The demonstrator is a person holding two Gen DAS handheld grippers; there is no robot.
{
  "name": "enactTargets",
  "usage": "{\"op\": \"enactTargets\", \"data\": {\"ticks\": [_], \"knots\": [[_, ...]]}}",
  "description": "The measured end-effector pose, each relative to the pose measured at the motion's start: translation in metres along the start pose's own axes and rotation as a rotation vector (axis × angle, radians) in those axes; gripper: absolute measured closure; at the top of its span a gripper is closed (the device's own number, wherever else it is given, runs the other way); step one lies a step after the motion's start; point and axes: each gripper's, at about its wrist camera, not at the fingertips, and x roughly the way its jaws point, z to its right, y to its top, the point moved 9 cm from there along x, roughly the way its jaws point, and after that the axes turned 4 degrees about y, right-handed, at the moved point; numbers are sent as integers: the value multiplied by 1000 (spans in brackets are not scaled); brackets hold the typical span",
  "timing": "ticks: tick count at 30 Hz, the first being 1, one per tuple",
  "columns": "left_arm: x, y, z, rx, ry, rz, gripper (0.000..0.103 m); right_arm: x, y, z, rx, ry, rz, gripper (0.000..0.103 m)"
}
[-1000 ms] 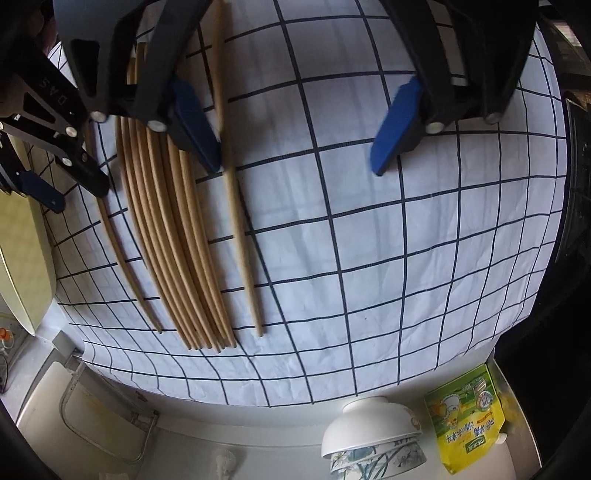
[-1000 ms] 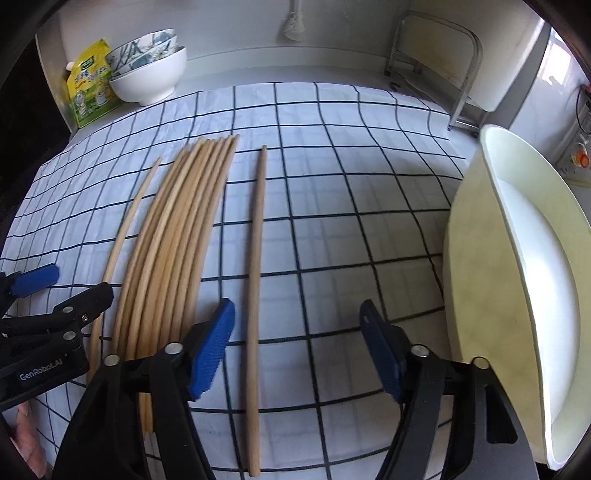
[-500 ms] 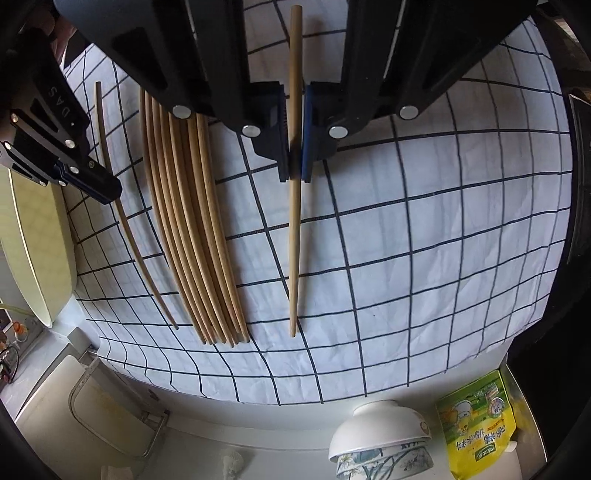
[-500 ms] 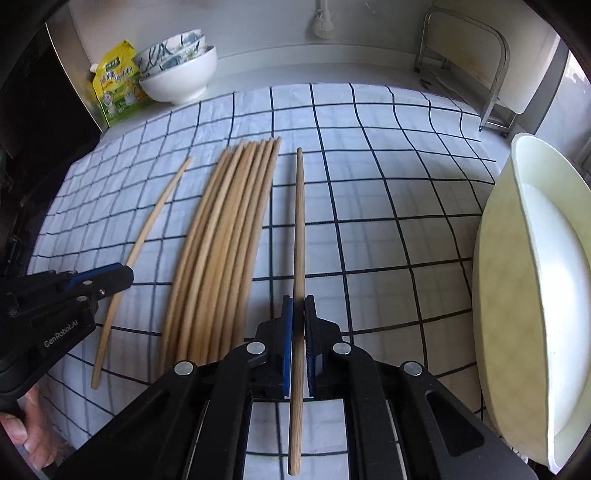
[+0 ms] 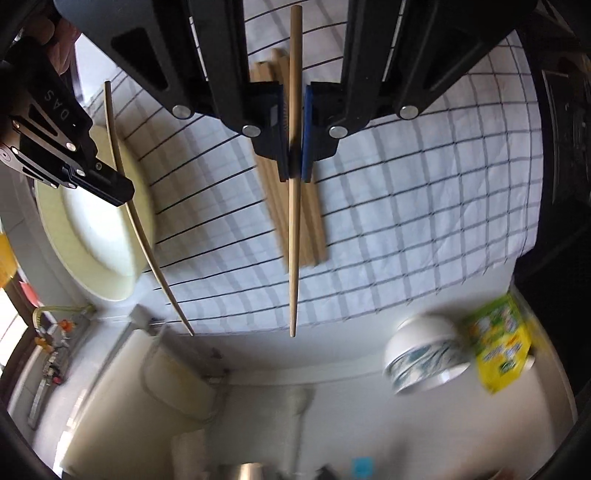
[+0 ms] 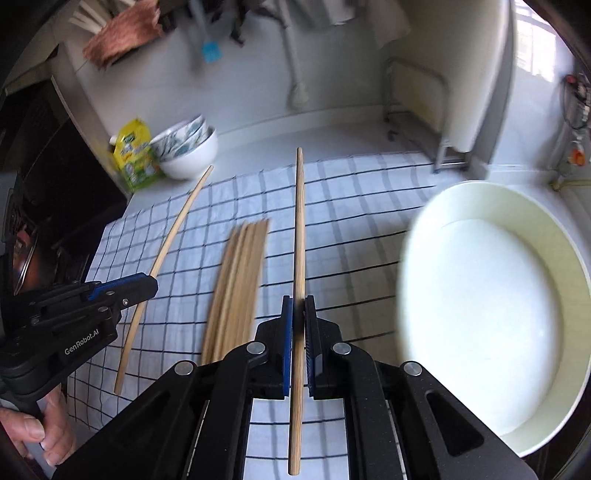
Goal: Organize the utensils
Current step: 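Lift and carry both held chopsticks over the cream-white basin, then open the left tool over the basin while the right tool releases its chopstick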
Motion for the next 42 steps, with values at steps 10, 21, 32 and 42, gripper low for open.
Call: {"op": "enactTargets", "data": {"ticks": [10, 21, 32, 42], "knots": [[-4, 46, 176, 216, -201, 65, 96, -61, -12, 141, 174, -181, 63, 97], [53, 39, 283, 372, -249, -35, 96, -46, -38, 234, 300, -226, 9, 97], [91, 29, 293, 402, -179, -104, 95, -18, -50, 250, 327, -188, -47, 97], [68, 47, 270, 341, -138, -43, 56, -44, -37, 248, 299, -192, 28, 80]]}}
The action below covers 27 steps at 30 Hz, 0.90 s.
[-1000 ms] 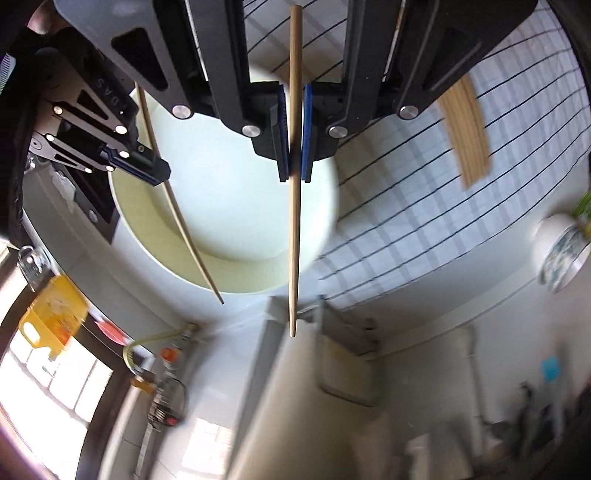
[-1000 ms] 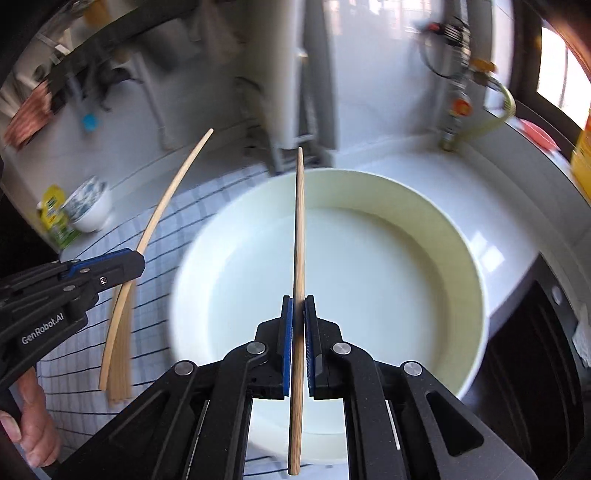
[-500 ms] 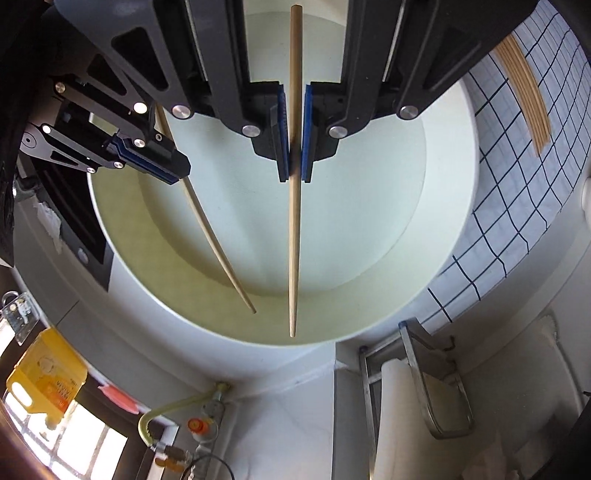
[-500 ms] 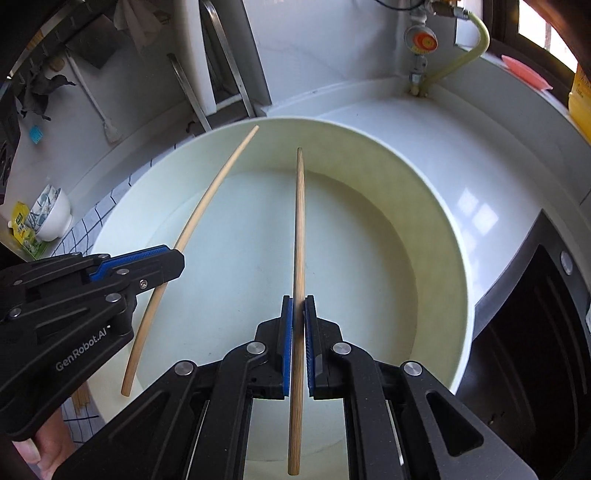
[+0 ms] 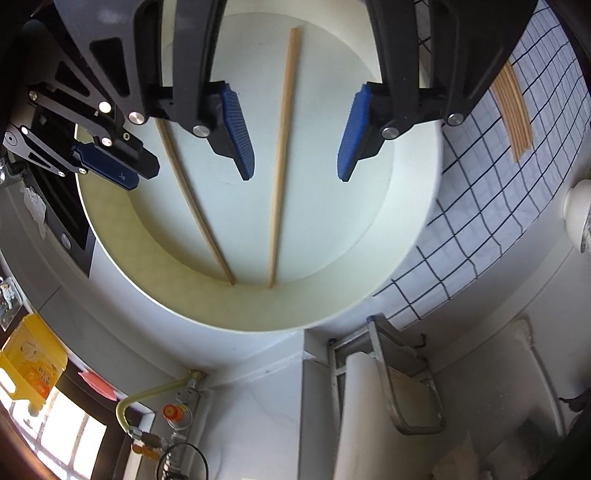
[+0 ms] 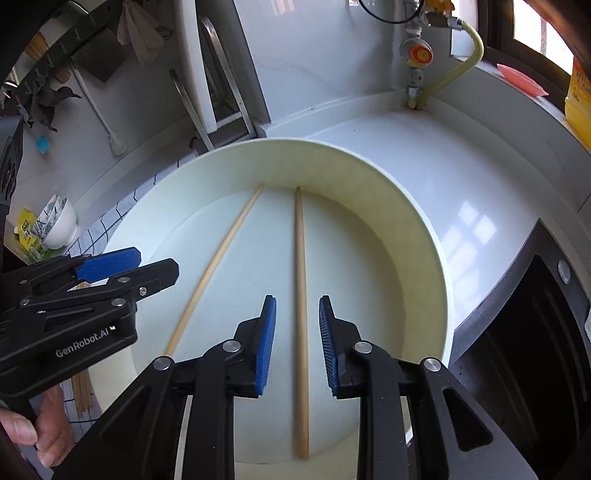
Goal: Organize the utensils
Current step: 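Open the left tool over the basin while the right tool releases its chopstick, then move both open tools back over the remaining chopsticks on the cloth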
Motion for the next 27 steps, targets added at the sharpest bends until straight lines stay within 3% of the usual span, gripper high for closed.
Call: {"op": "enactTargets", "data": {"ticks": [15, 27], "knots": [[-62, -33, -59, -80, 45, 51, 49, -36, -15, -63, -72, 50, 11, 72], [-107, -79, -152, -197, 117, 88, 44, -46, -26, -157, -206, 105, 1, 65]]}}
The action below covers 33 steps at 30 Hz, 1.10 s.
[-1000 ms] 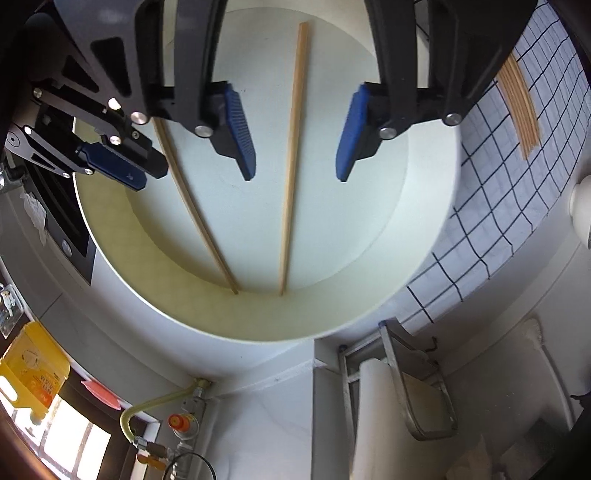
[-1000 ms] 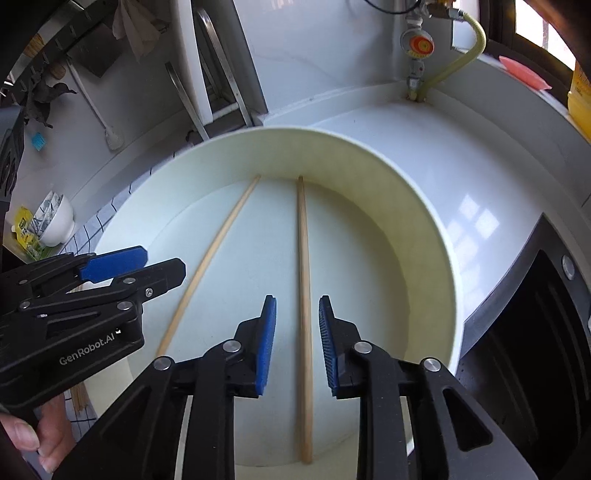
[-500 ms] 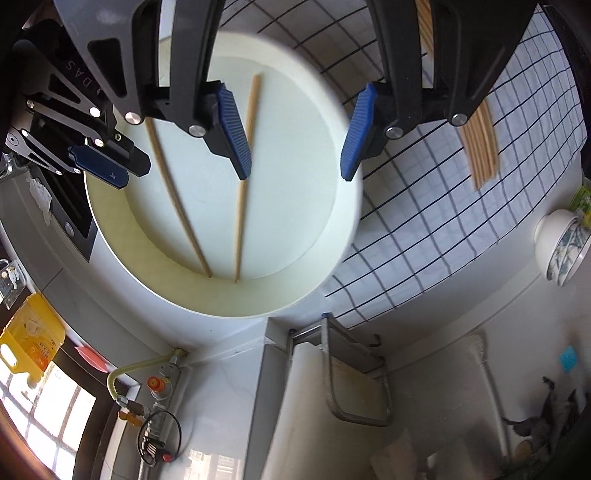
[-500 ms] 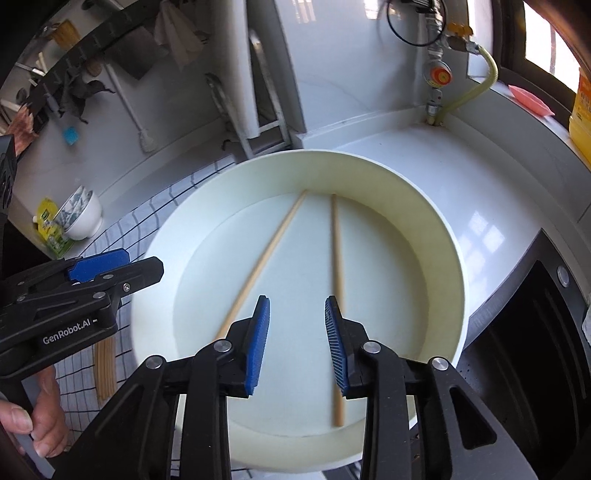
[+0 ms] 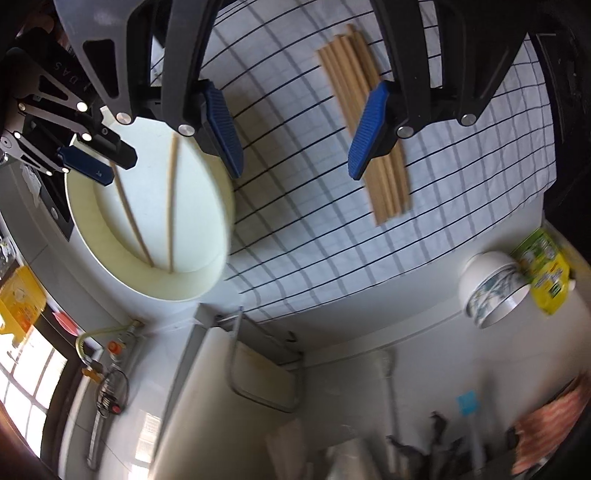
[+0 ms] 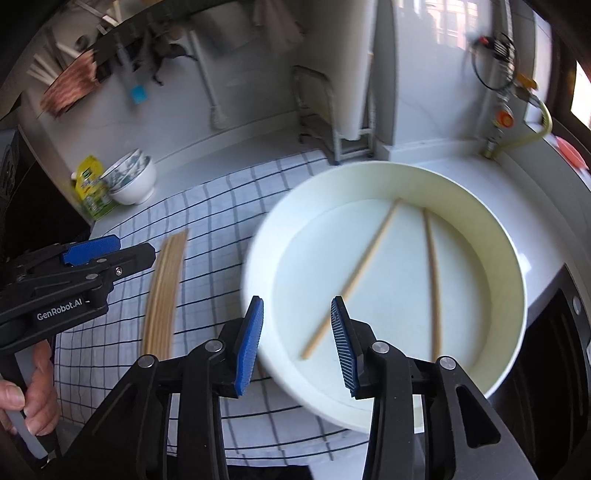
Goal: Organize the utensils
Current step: 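Move both open tools back over the remaining chopsticks on the cloth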
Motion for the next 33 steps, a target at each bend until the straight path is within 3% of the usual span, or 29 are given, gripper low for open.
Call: {"op": "enactTargets", "data": {"ticks": [8, 16, 24, 33], "knots": [[-1, -34, -79, -96, 69, -29, 41, 16, 3, -68, -104, 51, -8, 61], [14, -68, -145, -190, 147, -62, 39, 57, -16, -115, -164, 70, -82, 59], [44, -105, -164, -229, 128, -138, 39, 107, -43, -130, -169, 56, -166, 57], [68, -119, -158, -216, 79, -165, 34, 145, -55, -126, -146, 10, -195, 55]]}}
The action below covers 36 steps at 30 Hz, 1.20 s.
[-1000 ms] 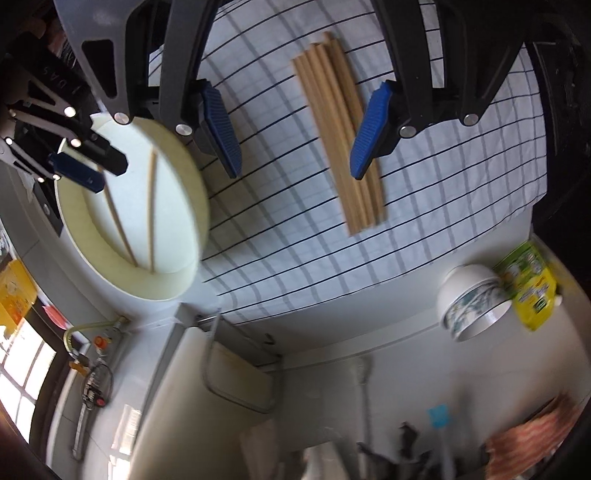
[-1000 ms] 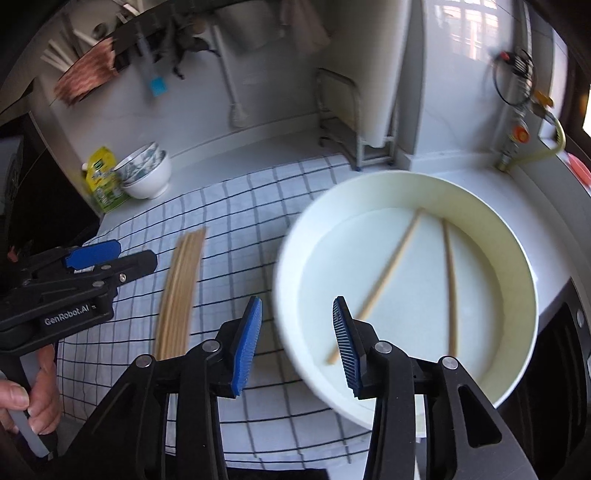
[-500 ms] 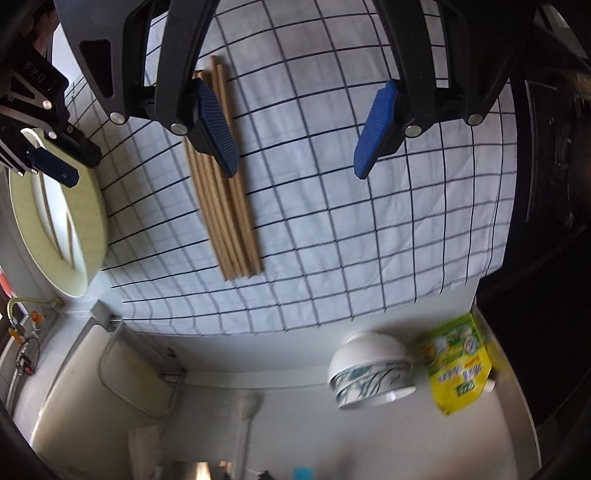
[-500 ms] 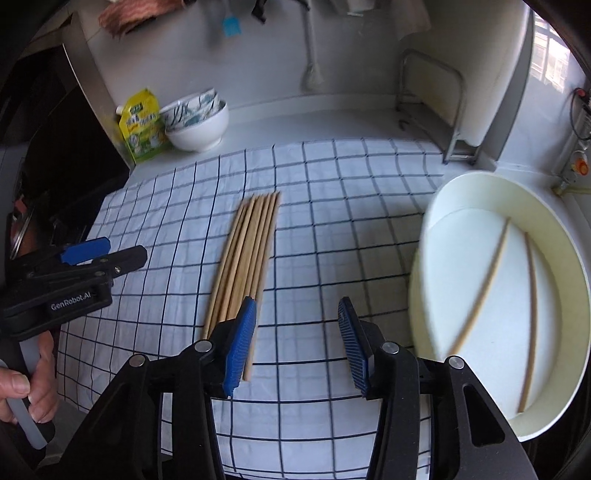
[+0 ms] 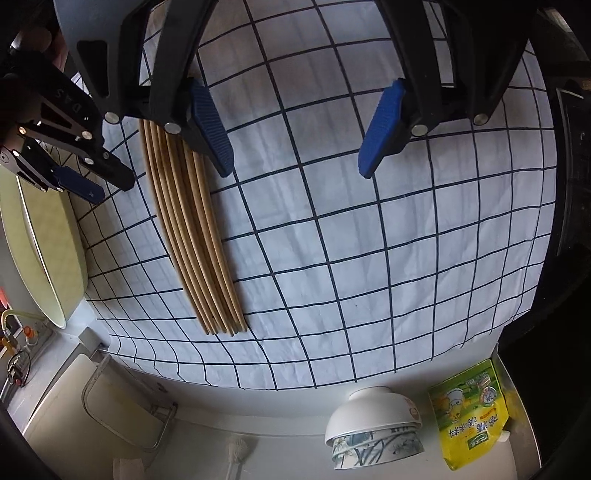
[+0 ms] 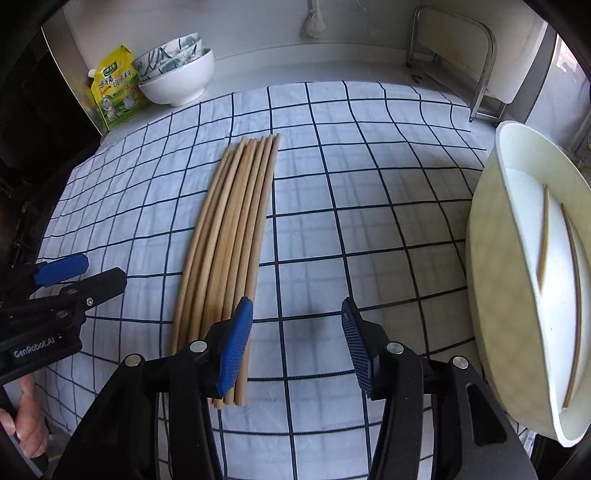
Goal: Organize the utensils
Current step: 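Move both open tools back over the remaining chopsticks on the cloth, then close the left tool on a chopstick while the right tool grasps another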
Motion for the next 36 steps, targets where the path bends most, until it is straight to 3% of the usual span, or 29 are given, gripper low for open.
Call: {"op": "enactTargets", "data": {"ticks": [16, 36], "knots": [[13, 6, 5, 4, -37, -7, 32, 13, -3, -6, -33, -35, -20, 53], [22, -2, 34, 53, -60, -30, 29, 1, -4, 25, 37, -79, 15, 53]]}}
